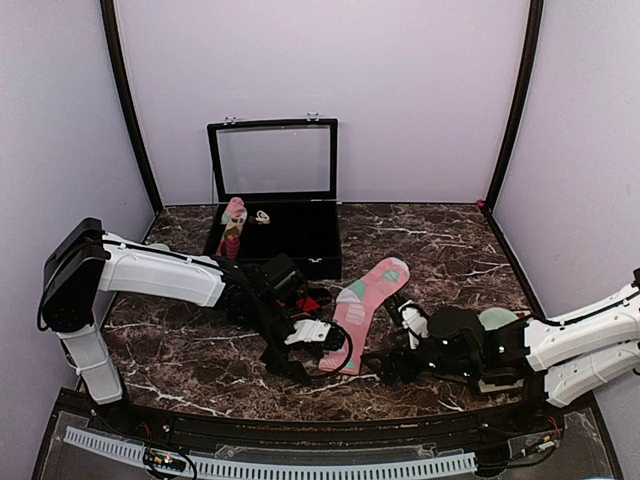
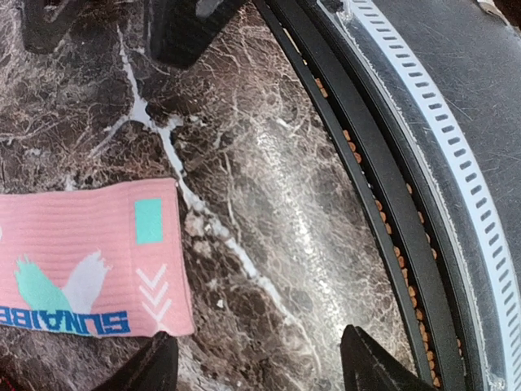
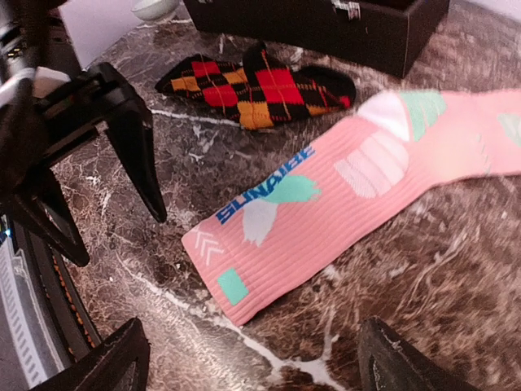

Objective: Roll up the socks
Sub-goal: Roll the sock at the center of the board.

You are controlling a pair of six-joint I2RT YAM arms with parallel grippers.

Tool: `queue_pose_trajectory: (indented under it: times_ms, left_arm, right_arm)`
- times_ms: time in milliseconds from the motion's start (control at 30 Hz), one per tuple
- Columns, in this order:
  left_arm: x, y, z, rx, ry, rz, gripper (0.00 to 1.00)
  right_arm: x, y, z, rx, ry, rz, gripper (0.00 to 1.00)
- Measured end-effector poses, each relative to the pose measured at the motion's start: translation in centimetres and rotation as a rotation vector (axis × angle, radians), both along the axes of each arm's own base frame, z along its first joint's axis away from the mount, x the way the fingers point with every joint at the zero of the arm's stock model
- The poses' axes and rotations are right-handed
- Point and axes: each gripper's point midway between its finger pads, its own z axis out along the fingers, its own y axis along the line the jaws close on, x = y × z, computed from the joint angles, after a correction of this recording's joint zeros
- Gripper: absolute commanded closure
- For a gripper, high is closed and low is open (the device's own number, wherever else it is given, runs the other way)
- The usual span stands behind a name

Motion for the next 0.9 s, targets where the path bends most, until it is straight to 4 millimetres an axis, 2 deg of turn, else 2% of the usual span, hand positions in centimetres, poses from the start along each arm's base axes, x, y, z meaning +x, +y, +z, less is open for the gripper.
queue_pose_trajectory:
  times_ms: [167,333,533,800,900]
  left_arm:
    - [0.5,-0.9,-0.6,-0.026,-0.028,-0.01,0.4]
    - [1.0,-1.2,-1.8,-0.023,-0.045,-0.012,0.47]
    - [1.3,-1.2,-3.4,0.004,-0.048,-0.016,0.49]
    - [2.1,-1.7,-3.7,0.013,-0.073,-0.009,0.48]
    - [2.3,-1.9,-3.6,0.013,-0.083,-0.005,0.53]
  right_arm:
    - [0.2,-0.5,2.1,0.019,-0.139,0.043,0.3]
    - [-0.1,0.2,1.9,-0.011,-0.193,0.106,0.4]
    - [-1.7,1.1,-0.3,-0.091,-0.214,0.198,0.42]
    - [-2.9,1.7,-0.4,-0.099,-0.248,0.242,0.41]
    - [-3.1,1.6,-0.5,-0.106,-0.255,0.249,0.41]
